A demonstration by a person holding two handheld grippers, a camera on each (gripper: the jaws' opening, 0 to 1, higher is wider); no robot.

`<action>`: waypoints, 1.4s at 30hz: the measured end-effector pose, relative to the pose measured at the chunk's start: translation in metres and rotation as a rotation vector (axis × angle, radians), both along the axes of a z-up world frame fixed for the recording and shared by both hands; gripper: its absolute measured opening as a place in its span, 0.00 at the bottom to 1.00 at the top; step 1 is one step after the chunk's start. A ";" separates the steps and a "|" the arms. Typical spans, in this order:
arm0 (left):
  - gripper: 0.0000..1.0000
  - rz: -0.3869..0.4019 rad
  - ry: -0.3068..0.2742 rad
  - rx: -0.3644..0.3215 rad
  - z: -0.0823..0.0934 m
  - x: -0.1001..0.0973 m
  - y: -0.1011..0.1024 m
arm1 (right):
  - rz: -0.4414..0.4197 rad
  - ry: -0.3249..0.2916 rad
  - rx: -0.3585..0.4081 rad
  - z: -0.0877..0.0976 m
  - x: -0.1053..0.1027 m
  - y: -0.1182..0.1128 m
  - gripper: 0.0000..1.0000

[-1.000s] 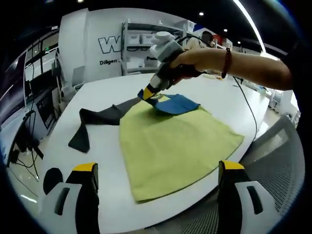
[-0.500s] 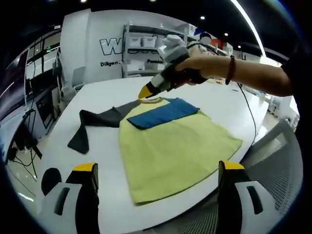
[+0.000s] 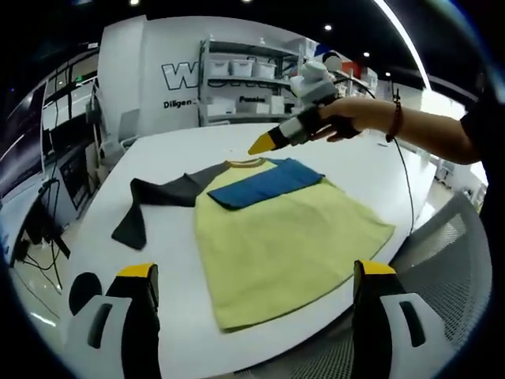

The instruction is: Fold the garment on the visible template until the final outline fits inside the template.

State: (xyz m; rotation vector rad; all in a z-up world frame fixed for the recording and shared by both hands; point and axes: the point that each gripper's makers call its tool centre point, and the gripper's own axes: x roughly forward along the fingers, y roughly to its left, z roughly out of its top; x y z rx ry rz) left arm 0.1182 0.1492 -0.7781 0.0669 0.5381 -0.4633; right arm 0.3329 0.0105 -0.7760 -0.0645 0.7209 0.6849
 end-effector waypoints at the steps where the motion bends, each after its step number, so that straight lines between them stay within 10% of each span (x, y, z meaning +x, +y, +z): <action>1: 0.99 0.003 -0.001 0.001 0.000 0.000 0.001 | -0.005 -0.002 -0.003 -0.001 0.000 -0.005 0.70; 20: 0.99 0.003 -0.009 0.022 0.000 0.001 0.003 | -0.170 -0.038 -0.074 -0.032 -0.002 -0.129 0.55; 34: 0.99 0.006 -0.004 0.033 -0.001 0.001 0.005 | -0.248 0.013 -0.103 -0.066 -0.007 -0.172 0.38; 42: 0.99 0.009 -0.002 0.034 -0.001 0.000 0.005 | -0.289 0.040 -0.133 -0.085 -0.012 -0.185 0.09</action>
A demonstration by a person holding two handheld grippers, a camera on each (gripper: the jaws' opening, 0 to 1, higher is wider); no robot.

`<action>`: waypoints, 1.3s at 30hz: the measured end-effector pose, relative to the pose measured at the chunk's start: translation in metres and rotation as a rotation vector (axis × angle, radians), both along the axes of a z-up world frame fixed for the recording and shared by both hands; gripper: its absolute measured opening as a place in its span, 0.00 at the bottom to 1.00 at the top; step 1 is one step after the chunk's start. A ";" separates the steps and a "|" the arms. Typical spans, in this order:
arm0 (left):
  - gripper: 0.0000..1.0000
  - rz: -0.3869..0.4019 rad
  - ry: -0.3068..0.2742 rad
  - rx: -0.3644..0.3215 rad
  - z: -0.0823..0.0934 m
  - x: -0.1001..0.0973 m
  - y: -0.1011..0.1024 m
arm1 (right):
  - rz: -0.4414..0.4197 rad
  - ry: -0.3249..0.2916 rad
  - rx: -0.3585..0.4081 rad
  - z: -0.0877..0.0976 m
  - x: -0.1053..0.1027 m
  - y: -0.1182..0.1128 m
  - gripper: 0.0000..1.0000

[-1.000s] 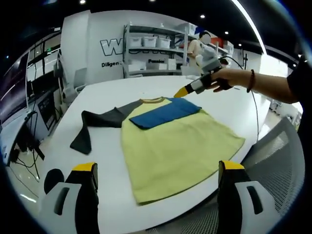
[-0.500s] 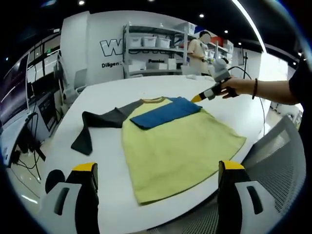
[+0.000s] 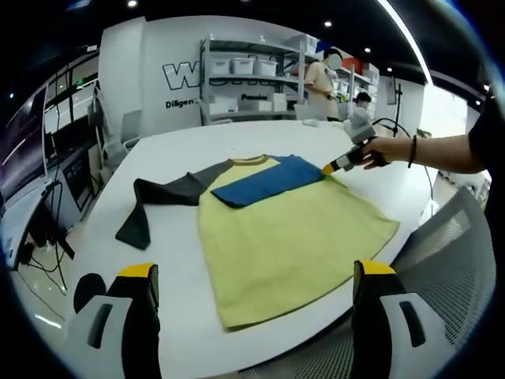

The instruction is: Fold the garment on the visible template until the final outline fits inside the template.

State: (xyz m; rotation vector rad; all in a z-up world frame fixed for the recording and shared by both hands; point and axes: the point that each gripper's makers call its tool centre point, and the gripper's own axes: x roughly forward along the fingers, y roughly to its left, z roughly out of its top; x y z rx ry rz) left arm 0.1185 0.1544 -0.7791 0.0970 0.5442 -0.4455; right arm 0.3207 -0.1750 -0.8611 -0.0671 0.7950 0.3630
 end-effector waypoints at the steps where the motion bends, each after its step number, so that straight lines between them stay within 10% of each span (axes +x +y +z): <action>1: 0.99 0.001 -0.005 -0.002 0.001 0.000 0.000 | -0.003 -0.003 0.002 0.000 0.000 0.000 0.07; 15: 0.98 0.007 -0.001 0.010 0.000 0.000 0.002 | -0.141 -0.044 0.062 0.000 -0.007 -0.003 0.00; 39: 0.96 0.068 -0.006 -0.062 0.008 0.005 0.014 | -0.048 -0.011 -0.153 0.003 0.010 -0.052 0.00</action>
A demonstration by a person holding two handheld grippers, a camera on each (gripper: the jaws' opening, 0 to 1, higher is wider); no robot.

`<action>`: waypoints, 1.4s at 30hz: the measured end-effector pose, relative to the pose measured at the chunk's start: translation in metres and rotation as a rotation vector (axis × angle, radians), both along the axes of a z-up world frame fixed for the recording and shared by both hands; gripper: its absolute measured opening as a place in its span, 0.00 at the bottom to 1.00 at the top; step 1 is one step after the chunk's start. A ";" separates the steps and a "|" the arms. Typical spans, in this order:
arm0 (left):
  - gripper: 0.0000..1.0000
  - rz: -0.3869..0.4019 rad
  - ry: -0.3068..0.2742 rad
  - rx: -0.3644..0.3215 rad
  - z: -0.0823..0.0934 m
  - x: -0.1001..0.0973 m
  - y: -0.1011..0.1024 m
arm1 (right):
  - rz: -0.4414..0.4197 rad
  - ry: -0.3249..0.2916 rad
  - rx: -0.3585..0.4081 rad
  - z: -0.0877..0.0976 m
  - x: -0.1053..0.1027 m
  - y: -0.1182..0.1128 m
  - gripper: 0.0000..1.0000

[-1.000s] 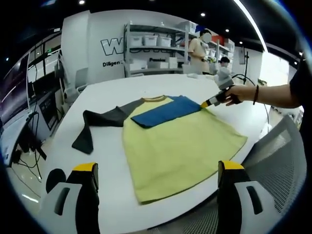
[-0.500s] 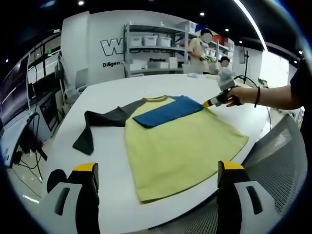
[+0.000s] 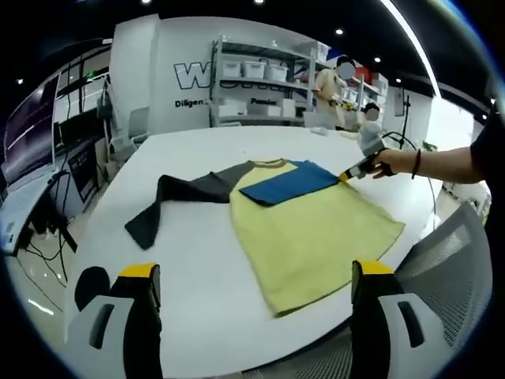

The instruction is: Fold the garment on the visible template until the final outline fits inside the template.

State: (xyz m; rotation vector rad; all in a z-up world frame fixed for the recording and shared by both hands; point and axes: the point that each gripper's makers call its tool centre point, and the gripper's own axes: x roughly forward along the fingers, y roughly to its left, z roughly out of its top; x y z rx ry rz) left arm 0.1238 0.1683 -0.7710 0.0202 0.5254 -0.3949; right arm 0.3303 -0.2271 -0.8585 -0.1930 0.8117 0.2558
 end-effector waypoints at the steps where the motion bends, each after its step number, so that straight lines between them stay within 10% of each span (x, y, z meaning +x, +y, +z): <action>1: 0.96 0.004 -0.001 0.003 0.001 0.001 0.002 | -0.001 0.001 -0.002 0.000 0.001 -0.004 0.00; 16: 0.88 0.052 -0.009 0.074 0.010 0.045 0.034 | -0.055 -0.042 0.064 0.009 0.004 -0.017 0.00; 21: 0.85 0.058 -0.002 0.140 0.002 0.059 0.049 | -0.084 -0.110 0.266 0.036 0.001 0.000 0.27; 28: 0.79 0.063 0.006 0.211 -0.015 0.081 0.069 | -0.034 -0.134 0.347 0.065 -0.023 0.019 0.63; 42: 0.48 0.011 0.054 0.329 -0.062 0.125 0.100 | 0.069 -0.191 0.332 0.107 -0.084 0.036 0.62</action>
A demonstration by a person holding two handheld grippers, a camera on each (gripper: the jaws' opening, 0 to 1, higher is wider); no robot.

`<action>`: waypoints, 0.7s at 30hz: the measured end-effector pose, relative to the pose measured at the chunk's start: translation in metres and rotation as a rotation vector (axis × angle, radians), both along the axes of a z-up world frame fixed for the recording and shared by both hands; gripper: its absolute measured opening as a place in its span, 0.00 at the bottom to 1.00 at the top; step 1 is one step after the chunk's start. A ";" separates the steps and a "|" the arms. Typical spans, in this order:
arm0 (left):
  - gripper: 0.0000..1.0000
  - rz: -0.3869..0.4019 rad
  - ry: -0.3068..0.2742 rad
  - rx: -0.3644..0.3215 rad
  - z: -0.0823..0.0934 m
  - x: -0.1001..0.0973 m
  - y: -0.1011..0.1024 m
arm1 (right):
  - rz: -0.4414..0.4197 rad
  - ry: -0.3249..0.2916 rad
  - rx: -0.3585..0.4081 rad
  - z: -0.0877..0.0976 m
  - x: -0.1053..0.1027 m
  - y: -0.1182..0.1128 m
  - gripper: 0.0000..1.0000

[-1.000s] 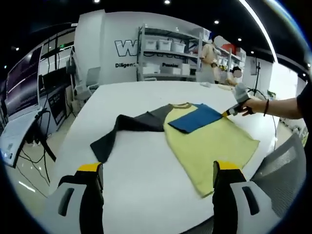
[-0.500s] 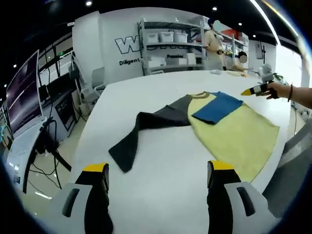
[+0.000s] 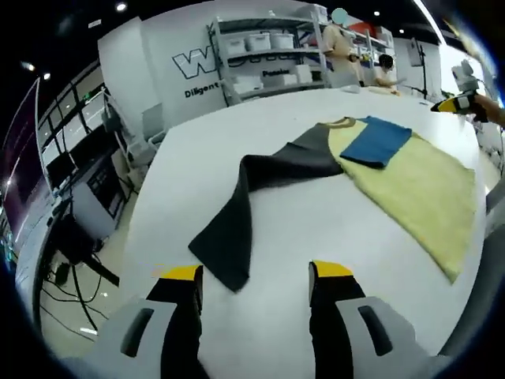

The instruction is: Fold the garment on the visible template until the final outline fits inside the template.

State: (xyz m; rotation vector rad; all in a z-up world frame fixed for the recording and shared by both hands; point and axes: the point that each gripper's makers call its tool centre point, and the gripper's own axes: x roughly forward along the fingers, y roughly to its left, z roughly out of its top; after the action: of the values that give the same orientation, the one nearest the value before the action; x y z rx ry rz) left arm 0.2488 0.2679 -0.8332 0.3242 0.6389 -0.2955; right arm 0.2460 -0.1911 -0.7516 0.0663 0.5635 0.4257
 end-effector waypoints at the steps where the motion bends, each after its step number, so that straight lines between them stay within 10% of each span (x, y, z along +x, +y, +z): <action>1: 0.50 0.004 -0.004 0.009 -0.004 0.004 0.003 | 0.005 -0.004 0.010 0.004 -0.008 0.001 0.63; 15: 0.38 0.038 0.026 -0.013 -0.018 0.015 0.015 | 0.110 0.030 0.025 0.003 -0.069 0.025 0.96; 21: 0.31 0.032 0.028 -0.043 -0.019 0.015 0.015 | 0.091 0.031 -0.007 0.001 -0.078 0.022 0.84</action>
State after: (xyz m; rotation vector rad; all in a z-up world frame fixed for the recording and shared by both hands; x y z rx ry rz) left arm 0.2641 0.2829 -0.8527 0.2693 0.6636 -0.2833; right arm 0.1677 -0.1691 -0.7503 0.0405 0.6001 0.5123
